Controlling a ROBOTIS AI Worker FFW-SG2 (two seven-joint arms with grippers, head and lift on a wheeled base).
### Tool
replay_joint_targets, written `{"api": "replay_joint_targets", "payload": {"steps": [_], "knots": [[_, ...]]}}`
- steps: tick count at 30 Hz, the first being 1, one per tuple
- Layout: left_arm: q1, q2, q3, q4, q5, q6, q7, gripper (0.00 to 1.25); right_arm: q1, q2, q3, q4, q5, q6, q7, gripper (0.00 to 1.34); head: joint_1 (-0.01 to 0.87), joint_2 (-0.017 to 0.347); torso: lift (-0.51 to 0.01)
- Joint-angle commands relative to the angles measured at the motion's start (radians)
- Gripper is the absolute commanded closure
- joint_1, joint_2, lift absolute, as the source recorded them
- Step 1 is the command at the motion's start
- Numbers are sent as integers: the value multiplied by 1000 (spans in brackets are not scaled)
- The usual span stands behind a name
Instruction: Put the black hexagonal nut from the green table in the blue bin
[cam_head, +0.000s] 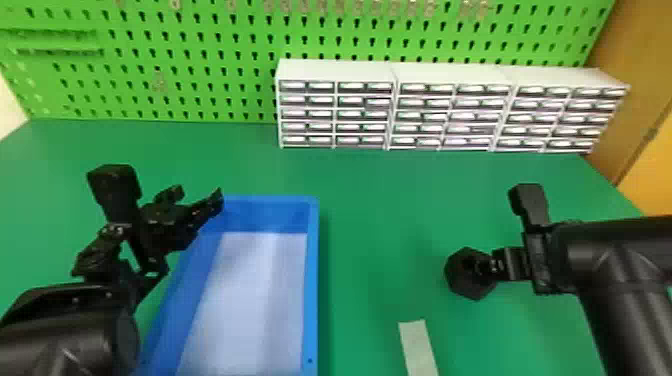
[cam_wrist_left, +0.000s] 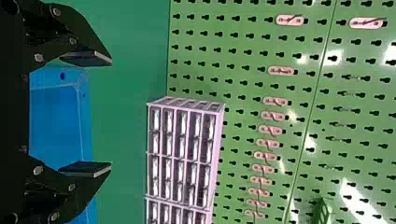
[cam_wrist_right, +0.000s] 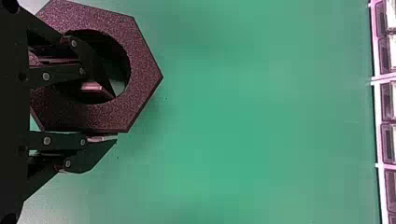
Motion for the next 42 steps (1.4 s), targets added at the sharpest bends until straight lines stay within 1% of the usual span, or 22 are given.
{"api": "replay_joint_targets", "payload": {"steps": [1,8,13,20,24,27,30,33,37,42], "knots": [[1,0,1,0,0,-1,0,453,2,0,-15,-8,0,-10,0,967,691,9,-97],[1,0,1,0,0,0,0,453,8,2,-40,-35,26,-32,0,967,691,9,-97],[1,0,3,0,0,0,0,453,18,5,-66,-54,26,-73,0,967,691,9,-97],[1,0,3,0,0,0,-1,453,22,-1,-63,-80,26,-110,0,967,691,9,-97],[1,0,3,0,0,0,0,453,25,-6,-61,-97,20,-159,0,967,691,9,-97],[1,0,3,0,0,0,0,453,33,-7,-72,-107,-4,-223,0,967,691,9,-97],[1,0,3,0,0,-1,0,453,44,-7,-91,-110,-55,-321,0,967,691,9,-97],[1,0,4,0,2,0,-1,453,51,-6,-95,-115,-83,-403,0,967,691,9,-97],[1,0,4,0,2,-1,0,453,67,-1,-89,-132,-86,-538,0,967,691,9,-97],[1,0,4,0,2,-1,-1,453,73,2,-74,-143,-84,-654,-7,967,691,9,-97]]}}
